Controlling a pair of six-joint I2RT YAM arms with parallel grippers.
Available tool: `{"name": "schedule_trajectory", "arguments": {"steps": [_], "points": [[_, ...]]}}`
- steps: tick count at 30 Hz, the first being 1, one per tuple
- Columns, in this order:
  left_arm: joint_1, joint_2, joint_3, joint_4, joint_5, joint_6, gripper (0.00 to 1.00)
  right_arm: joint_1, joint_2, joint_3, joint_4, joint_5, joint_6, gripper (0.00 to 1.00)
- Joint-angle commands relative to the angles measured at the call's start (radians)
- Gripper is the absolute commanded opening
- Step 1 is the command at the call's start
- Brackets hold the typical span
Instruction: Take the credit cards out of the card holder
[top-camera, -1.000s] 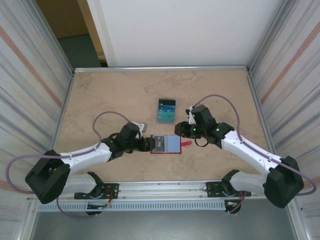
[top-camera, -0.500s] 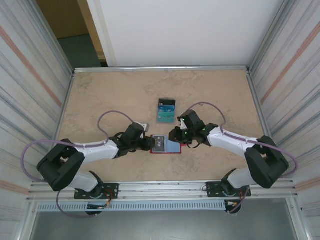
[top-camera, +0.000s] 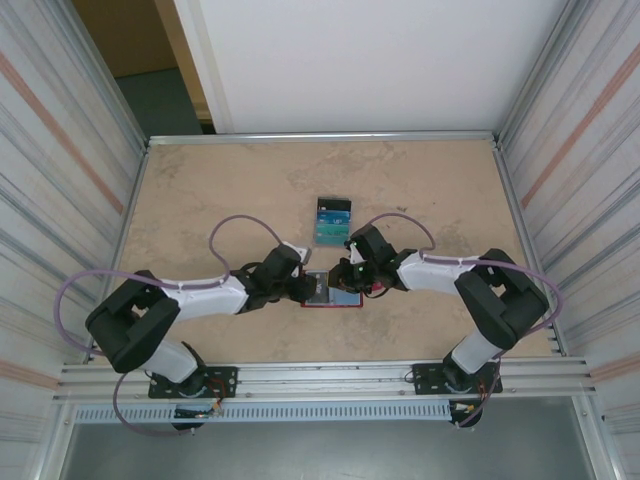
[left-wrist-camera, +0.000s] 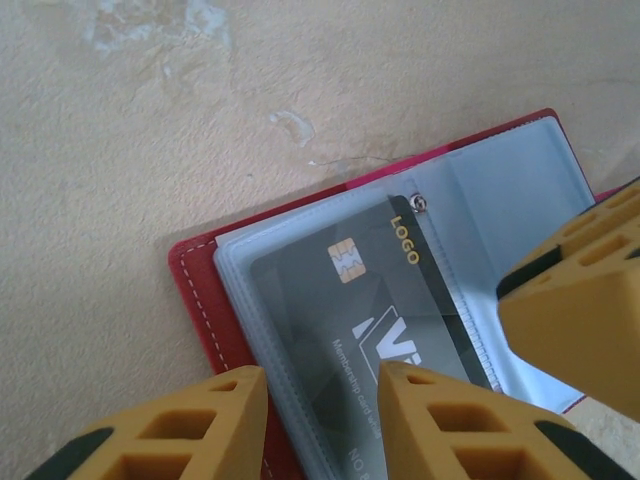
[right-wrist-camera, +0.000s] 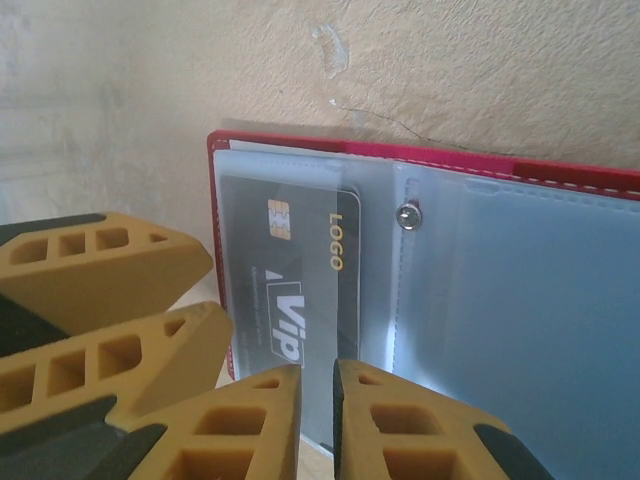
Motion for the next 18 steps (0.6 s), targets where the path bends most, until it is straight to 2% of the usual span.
{"name": "schedule_trajectory", "arguments": {"steps": [1,18], "points": [[-0.010,0.016,0.032,-0.055,-0.070,0.045,0.34,-0.010,0.018,-0.017,0.036,-0.029,0.036,0.16],[-0.036,0.062,0.068,-0.130,-0.108,0.045,0.29,-0.021,0.077,-0.030,0.065,-0.054,0.062,0.16]]}}
